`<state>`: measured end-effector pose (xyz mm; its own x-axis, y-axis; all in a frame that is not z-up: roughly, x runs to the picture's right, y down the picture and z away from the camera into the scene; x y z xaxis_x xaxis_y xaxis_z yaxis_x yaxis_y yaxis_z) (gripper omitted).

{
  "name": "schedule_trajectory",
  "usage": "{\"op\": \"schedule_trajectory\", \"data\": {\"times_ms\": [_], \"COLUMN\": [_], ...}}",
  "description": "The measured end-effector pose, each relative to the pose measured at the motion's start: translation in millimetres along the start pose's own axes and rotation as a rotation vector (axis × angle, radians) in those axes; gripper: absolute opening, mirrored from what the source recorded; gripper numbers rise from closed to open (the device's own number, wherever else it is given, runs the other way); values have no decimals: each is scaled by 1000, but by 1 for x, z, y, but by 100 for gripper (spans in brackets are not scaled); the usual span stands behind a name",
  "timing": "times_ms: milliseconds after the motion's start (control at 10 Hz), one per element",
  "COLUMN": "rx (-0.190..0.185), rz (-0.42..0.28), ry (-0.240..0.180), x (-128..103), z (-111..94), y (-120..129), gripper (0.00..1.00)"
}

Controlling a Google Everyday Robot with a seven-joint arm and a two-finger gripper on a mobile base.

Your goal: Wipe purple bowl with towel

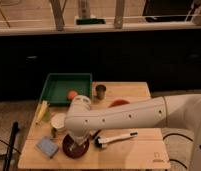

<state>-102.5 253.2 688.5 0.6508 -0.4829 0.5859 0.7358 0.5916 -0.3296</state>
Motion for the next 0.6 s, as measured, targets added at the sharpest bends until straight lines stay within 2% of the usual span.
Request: {"op": "schedule_trajectory", "data": {"times_ms": [300,500,600], "rx": [30,25,11], "rz": [15,21,22], "ry": [-80,-100,-105], "x": [1,3,4], "z": [2,6,10], "y": [2,3,2], "gripper": [0,0,0]}}
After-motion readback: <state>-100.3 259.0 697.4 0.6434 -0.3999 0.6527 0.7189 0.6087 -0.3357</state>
